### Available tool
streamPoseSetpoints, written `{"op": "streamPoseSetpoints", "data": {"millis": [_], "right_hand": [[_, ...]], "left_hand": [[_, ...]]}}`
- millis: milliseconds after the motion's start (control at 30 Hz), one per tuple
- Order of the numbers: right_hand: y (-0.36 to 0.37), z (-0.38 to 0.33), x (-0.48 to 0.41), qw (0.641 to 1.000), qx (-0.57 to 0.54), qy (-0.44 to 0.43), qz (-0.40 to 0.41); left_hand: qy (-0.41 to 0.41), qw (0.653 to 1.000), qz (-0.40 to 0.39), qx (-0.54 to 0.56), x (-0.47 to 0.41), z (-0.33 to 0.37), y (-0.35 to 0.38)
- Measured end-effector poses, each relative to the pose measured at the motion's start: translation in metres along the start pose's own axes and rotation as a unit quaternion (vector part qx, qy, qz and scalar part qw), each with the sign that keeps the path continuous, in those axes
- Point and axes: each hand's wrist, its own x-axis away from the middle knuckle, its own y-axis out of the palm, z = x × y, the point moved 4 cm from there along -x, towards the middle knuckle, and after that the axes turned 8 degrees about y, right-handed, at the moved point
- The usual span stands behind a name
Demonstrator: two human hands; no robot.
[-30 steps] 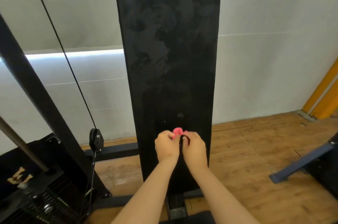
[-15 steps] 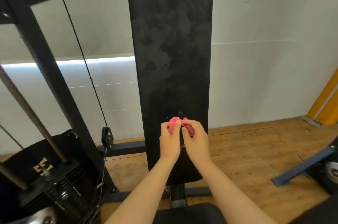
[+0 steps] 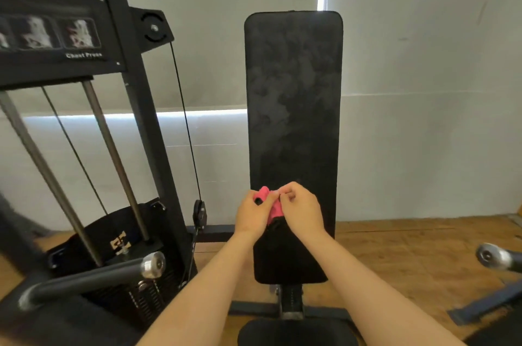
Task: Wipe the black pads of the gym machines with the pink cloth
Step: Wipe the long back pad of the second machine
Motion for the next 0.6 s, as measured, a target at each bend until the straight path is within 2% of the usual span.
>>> {"op": "streamPoseSetpoints", "data": {"millis": [133,200,367,500,600], "right_hand": [[0.004,-0.024,0.015,0.994,0.097,-0.042,-0.01],[0.001,-0.038,0.023,0.99,0.129,-0.06,-0.011],[-0.003,-0.069,0.043,0.975,0.195,-0.103,0.001],[-0.008,-0.083,0.063,0.956,0.265,-0.122,0.009],[-0.012,-0.084,0.081,0.95,0.293,-0.109,0.015]], "left_hand": [[0.025,0.994,0.046,-0.094,0.016,0.012,-0.042],[0.045,0.991,0.062,-0.107,0.022,0.021,-0.059],[0.087,0.983,0.053,-0.154,0.035,0.04,-0.081],[0.14,0.947,0.045,-0.285,0.053,0.056,-0.096],[0.152,0.932,0.045,-0.327,0.071,0.064,-0.11]]}}
